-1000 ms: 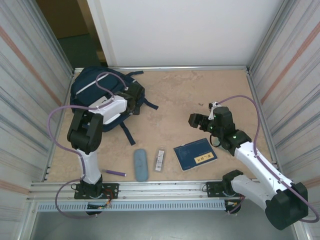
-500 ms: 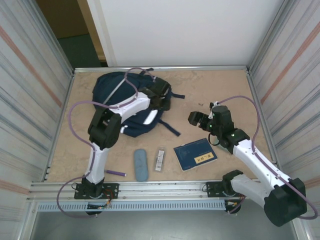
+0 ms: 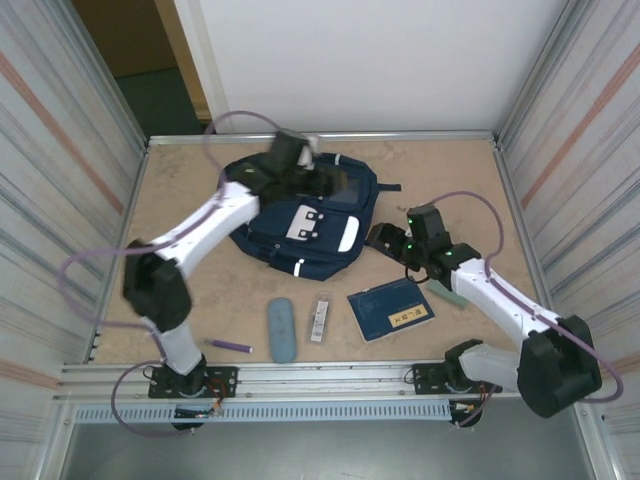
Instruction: Pack the student bag
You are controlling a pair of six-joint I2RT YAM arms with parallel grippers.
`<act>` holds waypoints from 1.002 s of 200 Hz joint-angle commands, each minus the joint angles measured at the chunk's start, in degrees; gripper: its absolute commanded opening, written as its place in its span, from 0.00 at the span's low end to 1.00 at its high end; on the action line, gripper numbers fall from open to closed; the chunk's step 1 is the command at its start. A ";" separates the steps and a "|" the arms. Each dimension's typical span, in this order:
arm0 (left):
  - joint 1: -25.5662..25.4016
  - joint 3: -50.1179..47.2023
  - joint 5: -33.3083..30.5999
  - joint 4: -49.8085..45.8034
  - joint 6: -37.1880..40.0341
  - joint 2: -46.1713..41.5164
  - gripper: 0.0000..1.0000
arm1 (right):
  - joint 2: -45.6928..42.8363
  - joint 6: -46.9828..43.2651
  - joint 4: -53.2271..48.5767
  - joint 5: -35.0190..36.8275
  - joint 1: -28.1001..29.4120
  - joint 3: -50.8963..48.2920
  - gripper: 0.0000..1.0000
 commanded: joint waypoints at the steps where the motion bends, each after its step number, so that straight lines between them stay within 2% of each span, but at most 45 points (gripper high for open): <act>1: 7.27 -9.65 -5.28 -1.20 2.66 -6.17 0.79 | 4.31 0.83 0.21 1.27 3.82 3.00 0.89; 17: 12.74 -14.25 -4.51 -0.31 3.05 -6.58 0.79 | 8.63 0.13 2.59 -1.20 5.56 4.30 0.88; 35: 16.69 -15.57 1.89 0.33 3.94 -3.09 0.80 | 13.99 0.67 5.60 -3.02 6.71 5.43 0.81; 68: 15.48 -14.78 -2.68 1.11 5.66 5.89 0.81 | 20.83 0.96 10.00 -4.23 6.61 6.34 0.61; 83: 15.45 -14.94 -1.60 -0.76 4.69 8.35 0.78 | 22.39 -0.18 9.82 -4.80 5.06 7.14 0.44; 93: 14.66 -16.30 -3.11 -1.92 3.00 7.89 0.76 | 22.93 -1.50 9.53 -5.79 3.21 7.67 0.29; 111: 11.76 -23.69 -7.44 1.60 -0.53 2.48 0.79 | 23.44 -3.92 8.77 -7.65 -1.24 8.63 0.22; 142: 6.89 -34.82 1.72 9.28 -6.81 -4.21 0.79 | 26.56 -6.41 8.22 -11.12 -8.77 12.79 0.23; 163: 1.32 -38.20 3.42 12.46 -12.15 -6.33 0.79 | 31.20 -8.16 8.22 -12.18 -12.25 17.99 0.28; 187: -5.03 -36.86 6.51 16.61 -16.03 -6.89 0.79 | 36.88 -7.90 5.60 -15.97 -15.81 25.99 0.48; 200: -5.87 -32.80 12.92 14.77 -13.68 -6.21 0.78 | 37.19 -6.97 1.47 -21.06 -17.10 29.73 0.60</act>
